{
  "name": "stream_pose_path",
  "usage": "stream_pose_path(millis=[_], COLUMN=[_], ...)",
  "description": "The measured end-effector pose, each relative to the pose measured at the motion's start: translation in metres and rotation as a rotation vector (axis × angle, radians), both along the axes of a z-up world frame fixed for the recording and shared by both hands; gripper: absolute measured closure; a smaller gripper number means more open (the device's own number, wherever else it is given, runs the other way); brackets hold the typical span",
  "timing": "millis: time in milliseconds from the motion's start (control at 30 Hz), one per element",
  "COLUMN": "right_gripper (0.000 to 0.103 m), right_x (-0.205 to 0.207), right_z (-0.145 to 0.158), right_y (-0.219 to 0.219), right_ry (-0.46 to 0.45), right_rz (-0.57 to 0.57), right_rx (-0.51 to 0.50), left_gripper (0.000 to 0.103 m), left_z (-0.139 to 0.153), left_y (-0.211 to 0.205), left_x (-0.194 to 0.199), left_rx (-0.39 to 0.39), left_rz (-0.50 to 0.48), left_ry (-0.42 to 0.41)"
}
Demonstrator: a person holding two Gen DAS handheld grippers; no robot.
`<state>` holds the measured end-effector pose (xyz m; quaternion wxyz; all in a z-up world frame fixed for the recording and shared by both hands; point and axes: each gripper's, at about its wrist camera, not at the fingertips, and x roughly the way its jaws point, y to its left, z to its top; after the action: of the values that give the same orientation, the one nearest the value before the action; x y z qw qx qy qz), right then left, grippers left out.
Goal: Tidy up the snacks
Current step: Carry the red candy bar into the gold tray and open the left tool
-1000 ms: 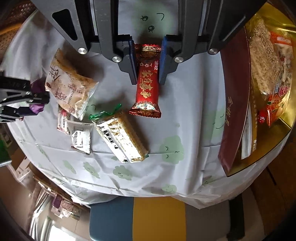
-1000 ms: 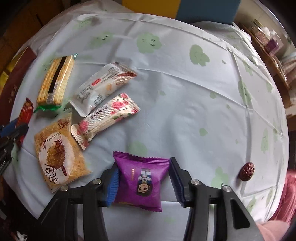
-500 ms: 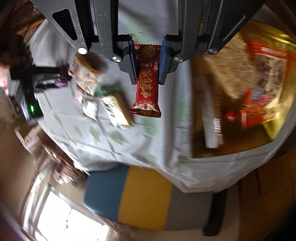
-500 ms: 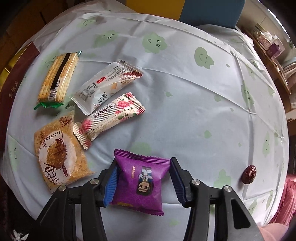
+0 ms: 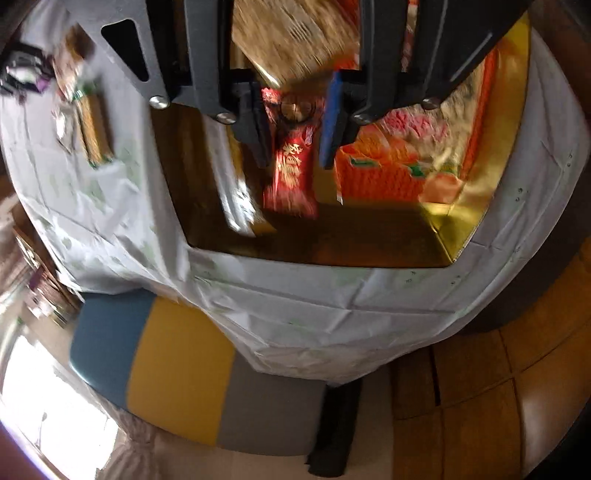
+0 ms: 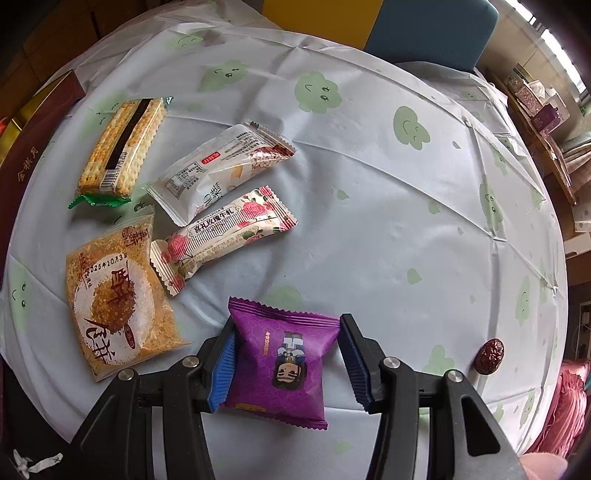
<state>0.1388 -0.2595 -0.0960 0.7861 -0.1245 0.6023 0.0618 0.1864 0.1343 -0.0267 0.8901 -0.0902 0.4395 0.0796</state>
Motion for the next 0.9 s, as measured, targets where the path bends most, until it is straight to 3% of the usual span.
stream_pose_path(millis=[133,600,900], right_gripper=[0.05,0.05,0.051], right_x=[-0.002,0.006,0.002], right_z=[0.003,0.001,0.006], right_y=[0.0,-0.009,-0.007], right_ry=[0.0,-0.008,-0.021], right_rz=[0.0,0.012,0.018], right_rx=[0.002,-0.005,-0.005], left_gripper=[0.064,0.063,0.062], left_z=[-0.004,0.001,0.007], left_y=[0.005,-0.04,-0.043], left_x=[0.001,-0.076,-0.108], left_rx=[-0.012,0.009,0.01], left_rz=[0.028,-0.004,-0.005], left_ry=[0.011,-0.014,-0.023])
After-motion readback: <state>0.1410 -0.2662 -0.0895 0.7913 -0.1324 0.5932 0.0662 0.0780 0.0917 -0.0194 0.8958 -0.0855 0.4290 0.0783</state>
